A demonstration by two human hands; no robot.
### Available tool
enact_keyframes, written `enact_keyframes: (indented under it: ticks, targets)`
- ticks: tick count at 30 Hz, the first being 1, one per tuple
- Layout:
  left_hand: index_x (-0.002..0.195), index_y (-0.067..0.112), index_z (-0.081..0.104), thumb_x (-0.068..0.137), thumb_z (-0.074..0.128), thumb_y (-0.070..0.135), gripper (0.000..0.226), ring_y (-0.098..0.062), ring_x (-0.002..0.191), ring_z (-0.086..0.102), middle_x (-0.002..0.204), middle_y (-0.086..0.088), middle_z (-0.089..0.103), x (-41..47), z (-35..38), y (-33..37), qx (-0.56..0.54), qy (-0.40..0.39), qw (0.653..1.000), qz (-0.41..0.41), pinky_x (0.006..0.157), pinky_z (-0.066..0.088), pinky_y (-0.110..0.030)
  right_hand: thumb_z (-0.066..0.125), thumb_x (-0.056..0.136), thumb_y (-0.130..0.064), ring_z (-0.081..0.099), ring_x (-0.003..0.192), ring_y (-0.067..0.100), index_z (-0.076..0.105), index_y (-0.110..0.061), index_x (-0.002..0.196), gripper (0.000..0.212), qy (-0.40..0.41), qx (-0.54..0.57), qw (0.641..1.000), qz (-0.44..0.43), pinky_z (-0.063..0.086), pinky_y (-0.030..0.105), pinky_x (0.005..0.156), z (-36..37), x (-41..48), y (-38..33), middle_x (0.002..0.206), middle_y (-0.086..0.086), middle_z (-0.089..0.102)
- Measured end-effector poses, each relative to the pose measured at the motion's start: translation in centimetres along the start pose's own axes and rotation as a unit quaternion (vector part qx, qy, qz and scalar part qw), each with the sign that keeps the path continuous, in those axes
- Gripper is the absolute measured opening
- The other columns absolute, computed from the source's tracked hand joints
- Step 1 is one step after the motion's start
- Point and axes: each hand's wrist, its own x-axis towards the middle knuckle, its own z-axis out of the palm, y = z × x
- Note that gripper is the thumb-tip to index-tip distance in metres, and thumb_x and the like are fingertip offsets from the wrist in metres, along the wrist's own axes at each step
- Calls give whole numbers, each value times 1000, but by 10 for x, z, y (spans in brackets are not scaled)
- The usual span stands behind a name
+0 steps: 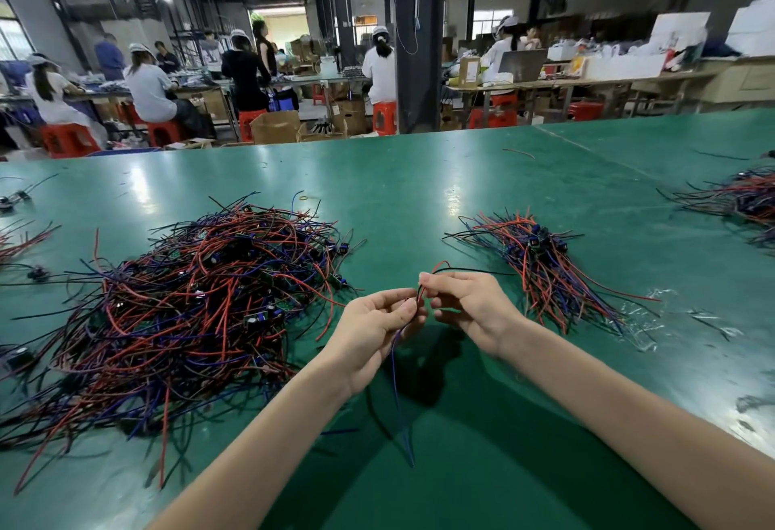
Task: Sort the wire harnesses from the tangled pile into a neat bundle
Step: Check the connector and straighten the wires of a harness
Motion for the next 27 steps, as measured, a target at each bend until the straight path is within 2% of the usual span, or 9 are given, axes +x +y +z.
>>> enact_keyframes:
  ticks: [13, 18, 21, 24, 27]
  targets:
    - [92, -3, 64, 92, 46, -9, 20, -8, 58, 62, 76, -9, 63, -4, 3, 0, 67, -35, 997, -35, 52, 46, -12, 71, 81, -7, 49, 38, 5, 59, -6, 71, 16, 112, 70, 991, -39, 45, 17, 40, -32, 17, -28, 49, -1, 58]
    - [86, 1, 68, 88, 45, -3, 23, -8, 55, 58, 71, -4, 64, -4, 3, 1, 73, -10, 996, -44, 48, 41, -13, 67, 84, -3, 53, 39, 8, 58, 0, 73, 14, 122, 128, 981, -77, 48, 18, 41, -43, 24, -33, 49, 4, 60]
    - [77, 3, 69, 88, 56, 6, 18, -7, 49, 52, 66, -3, 62, -2, 2, 1, 65, 20, 997, -38, 43, 40, -13, 68, 83, -2, 54, 42, 10, 59, 0, 71, 15, 109, 101, 984, -98, 50, 20, 45, -44, 26, -29, 54, 7, 61]
    - [72, 2, 69, 85, 62, 1, 14, -7, 47, 50, 63, -4, 60, -1, 0, 1, 98, 46, 994, -23, 40, 38, -14, 68, 83, -3, 57, 44, 11, 62, 0, 69, 16, 106, 48, 986, -120, 52, 21, 46, -45, 27, -24, 55, 6, 62]
    - [74, -1, 69, 83, 62, -2, 12, -7, 43, 49, 59, -4, 60, -2, 1, 0, 141, 36, 989, -26, 39, 38, -13, 66, 86, -5, 58, 43, 11, 64, -1, 69, 17, 125, -45, 978, -162, 53, 23, 46, -46, 30, -19, 56, 6, 60]
